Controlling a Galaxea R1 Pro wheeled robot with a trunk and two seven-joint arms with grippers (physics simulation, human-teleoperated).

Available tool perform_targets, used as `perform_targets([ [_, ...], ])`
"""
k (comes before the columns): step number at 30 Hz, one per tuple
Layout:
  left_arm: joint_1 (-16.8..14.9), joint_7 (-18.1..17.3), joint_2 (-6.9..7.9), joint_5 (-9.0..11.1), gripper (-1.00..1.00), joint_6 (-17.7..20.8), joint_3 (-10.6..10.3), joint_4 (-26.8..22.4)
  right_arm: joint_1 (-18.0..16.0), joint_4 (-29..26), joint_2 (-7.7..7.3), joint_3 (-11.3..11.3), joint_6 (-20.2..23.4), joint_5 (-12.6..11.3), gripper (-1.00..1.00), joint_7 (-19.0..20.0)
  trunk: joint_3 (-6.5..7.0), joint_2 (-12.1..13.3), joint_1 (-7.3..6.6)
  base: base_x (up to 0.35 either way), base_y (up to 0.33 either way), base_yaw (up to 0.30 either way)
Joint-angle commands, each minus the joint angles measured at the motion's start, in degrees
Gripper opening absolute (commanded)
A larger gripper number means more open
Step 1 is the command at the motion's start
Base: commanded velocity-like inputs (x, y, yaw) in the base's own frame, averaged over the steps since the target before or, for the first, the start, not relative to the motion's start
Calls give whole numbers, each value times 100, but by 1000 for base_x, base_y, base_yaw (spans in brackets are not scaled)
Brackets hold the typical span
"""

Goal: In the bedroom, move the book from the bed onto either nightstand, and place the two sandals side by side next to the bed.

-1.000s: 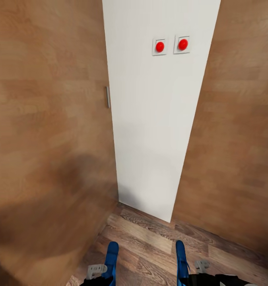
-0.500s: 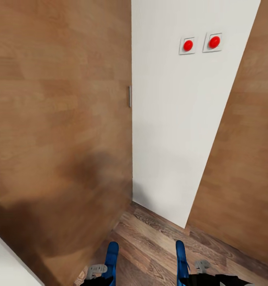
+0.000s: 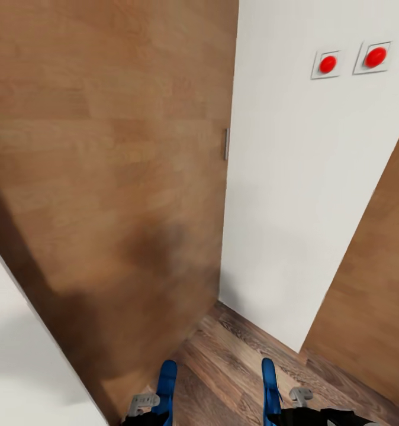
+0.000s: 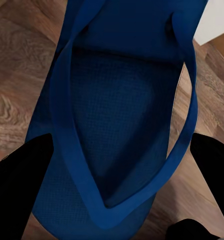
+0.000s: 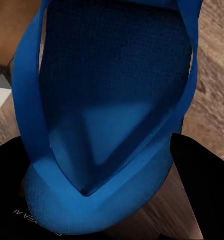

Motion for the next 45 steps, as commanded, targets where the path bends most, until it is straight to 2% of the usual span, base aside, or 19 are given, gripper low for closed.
perform_targets([
  [1,-6,-28,-3,11,-100,1,37,9,-5,6,-4,-59,12,49,-100,16,-5,-3,-1,0,0,289],
  [9,-6,-28,-3,0,-100,-1,37,135,-5,4,-4,-59,10,49,-100,16,-5,-3,-1,0,0,229],
  [27,-6,-28,-3,-3,-100,-5,37,150,-5,6,-4,-59,12,49,-100,16,-5,-3,-1,-149,0,19],
  [40,-6,-28,-3,2,-100,-6,37,150,-5,4,-4,-59,10,52,-100,18,-5,-3,-1,-18,0,266],
  [45,-6,-28,-3,-1,-100,-6,34,150,-5,4,-4,-59,12,49,-100,17,-5,-3,-1,0,0,96],
])
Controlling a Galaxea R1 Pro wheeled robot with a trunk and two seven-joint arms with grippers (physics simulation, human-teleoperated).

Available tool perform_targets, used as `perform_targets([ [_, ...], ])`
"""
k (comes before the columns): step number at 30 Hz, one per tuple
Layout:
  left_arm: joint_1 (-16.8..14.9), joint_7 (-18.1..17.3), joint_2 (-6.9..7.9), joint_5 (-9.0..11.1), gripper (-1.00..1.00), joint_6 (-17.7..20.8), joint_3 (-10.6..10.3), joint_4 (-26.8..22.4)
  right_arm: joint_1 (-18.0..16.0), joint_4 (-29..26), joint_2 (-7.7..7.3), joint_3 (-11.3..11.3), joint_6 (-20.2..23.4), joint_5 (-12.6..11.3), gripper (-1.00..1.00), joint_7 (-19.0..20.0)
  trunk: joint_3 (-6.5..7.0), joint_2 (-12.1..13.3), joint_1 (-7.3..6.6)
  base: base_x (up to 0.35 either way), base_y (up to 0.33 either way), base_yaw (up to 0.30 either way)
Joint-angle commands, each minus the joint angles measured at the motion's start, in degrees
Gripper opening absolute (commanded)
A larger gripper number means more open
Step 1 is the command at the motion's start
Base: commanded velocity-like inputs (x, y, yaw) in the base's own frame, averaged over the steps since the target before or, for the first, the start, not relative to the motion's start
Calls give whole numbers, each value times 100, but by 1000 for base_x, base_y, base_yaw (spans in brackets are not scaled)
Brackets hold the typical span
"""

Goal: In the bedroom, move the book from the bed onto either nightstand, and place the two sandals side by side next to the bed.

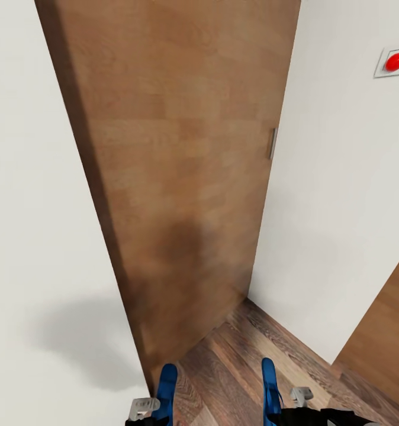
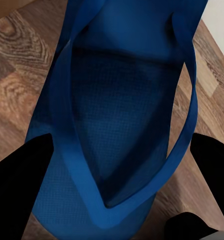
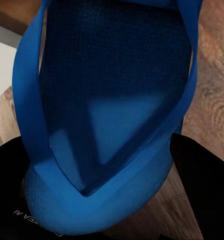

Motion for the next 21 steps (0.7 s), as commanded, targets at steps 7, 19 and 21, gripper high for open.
perform_targets([
  [7,-4,-27,-2,16,-100,7,33,7,-6,7,-3,-51,12,52,-100,14,-5,-3,-1,-204,0,7],
  [19,-4,-27,-2,20,-100,4,32,7,-6,7,-3,-51,11,54,-100,15,-5,-3,-1,-69,0,142],
  [21,-4,-27,-2,19,-100,4,32,7,-6,9,-3,-51,10,54,-100,15,-5,-3,-1,-1,0,285],
])
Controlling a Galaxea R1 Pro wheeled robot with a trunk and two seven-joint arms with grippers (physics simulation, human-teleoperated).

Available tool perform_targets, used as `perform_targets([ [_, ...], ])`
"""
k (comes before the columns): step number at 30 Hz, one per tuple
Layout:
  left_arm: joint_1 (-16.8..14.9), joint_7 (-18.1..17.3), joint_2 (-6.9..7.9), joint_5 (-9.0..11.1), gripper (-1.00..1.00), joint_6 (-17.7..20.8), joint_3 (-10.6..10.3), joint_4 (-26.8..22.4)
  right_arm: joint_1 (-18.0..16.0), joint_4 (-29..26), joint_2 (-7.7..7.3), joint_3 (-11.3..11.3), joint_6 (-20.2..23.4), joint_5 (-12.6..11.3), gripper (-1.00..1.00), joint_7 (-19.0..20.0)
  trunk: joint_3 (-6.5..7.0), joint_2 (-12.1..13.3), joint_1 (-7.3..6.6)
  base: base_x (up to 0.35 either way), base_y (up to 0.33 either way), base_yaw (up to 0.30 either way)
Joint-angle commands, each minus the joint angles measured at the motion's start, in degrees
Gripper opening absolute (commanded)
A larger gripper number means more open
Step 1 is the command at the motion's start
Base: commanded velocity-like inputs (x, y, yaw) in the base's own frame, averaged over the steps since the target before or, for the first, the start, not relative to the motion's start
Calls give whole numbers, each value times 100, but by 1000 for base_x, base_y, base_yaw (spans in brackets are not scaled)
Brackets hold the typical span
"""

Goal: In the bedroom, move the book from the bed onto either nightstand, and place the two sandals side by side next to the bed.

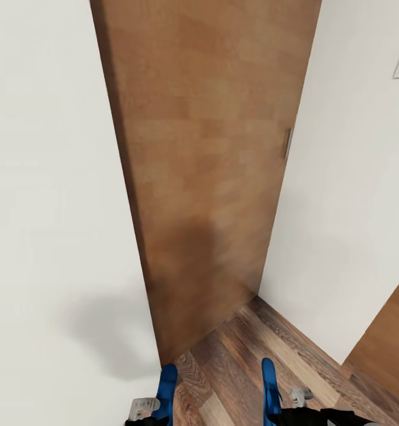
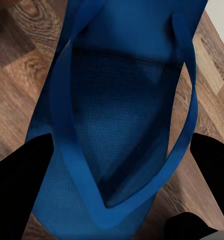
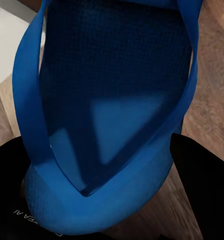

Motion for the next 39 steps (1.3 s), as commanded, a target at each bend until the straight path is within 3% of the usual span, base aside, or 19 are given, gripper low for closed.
perform_targets([
  [1,-6,-26,-3,16,-100,0,33,9,-5,7,-4,-53,10,51,-100,16,-5,-3,-1,0,0,290],
  [10,-6,-9,-67,2,-100,17,24,33,7,13,-12,-54,9,27,-100,27,-5,-3,-1,0,0,119],
  [14,1,-1,-39,-155,-100,-18,8,507,423,14,-13,-59,2,11,-100,23,-5,-3,-1,0,0,5],
  [18,133,5,-30,-246,-100,-530,0,1033,658,13,-13,-57,-4,3,-100,22,-5,-3,-1,0,0,0],
  [26,406,10,44,-254,-100,-741,1,1105,688,13,-13,-56,-4,4,-100,22,-5,-3,-1,0,0,0],
  [39,451,17,50,-255,-100,-759,0,1104,689,13,-13,-53,-4,4,-100,22,-5,-3,-1,-88,0,71],
])
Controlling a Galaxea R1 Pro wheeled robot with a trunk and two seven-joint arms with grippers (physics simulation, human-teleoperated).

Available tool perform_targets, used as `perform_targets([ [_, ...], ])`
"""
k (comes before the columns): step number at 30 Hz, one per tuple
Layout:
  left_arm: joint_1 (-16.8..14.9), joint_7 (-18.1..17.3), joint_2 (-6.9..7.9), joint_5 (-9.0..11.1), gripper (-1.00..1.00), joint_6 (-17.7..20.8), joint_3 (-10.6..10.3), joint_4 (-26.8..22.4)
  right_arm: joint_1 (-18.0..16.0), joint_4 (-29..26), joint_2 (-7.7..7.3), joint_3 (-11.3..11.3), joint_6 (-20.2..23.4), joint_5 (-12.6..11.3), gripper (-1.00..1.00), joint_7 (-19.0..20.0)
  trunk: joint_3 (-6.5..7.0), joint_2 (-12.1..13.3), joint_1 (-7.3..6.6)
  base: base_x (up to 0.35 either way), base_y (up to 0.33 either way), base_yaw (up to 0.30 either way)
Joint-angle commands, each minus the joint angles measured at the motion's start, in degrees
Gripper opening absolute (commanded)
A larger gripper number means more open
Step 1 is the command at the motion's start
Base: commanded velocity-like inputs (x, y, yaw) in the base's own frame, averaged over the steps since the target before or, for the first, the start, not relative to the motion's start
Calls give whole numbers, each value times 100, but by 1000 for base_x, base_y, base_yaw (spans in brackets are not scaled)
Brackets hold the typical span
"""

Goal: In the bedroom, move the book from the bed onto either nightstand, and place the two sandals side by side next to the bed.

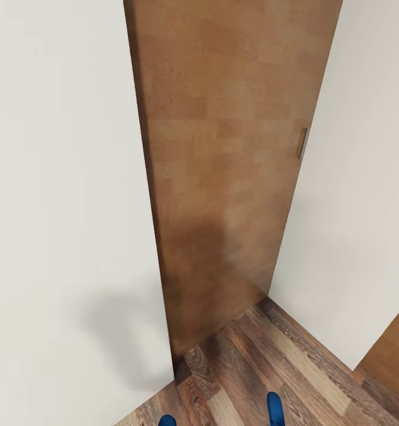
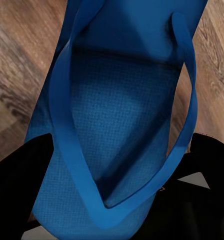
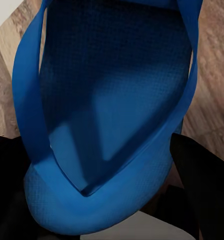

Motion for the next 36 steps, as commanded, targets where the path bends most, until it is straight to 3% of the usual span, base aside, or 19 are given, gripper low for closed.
perform_targets([
  [1,-4,-21,0,2,-100,-3,41,8,-6,8,-3,-55,10,54,-100,13,-5,-3,-3,-121,0,13],
  [18,-4,-25,3,2,-100,-7,49,2,-6,8,-3,-55,10,54,-100,13,-5,-3,-3,-10,0,242],
  [36,-4,-21,9,5,-100,-161,51,2,-6,8,5,-55,10,63,-100,15,-5,-3,-3,0,0,12],
])
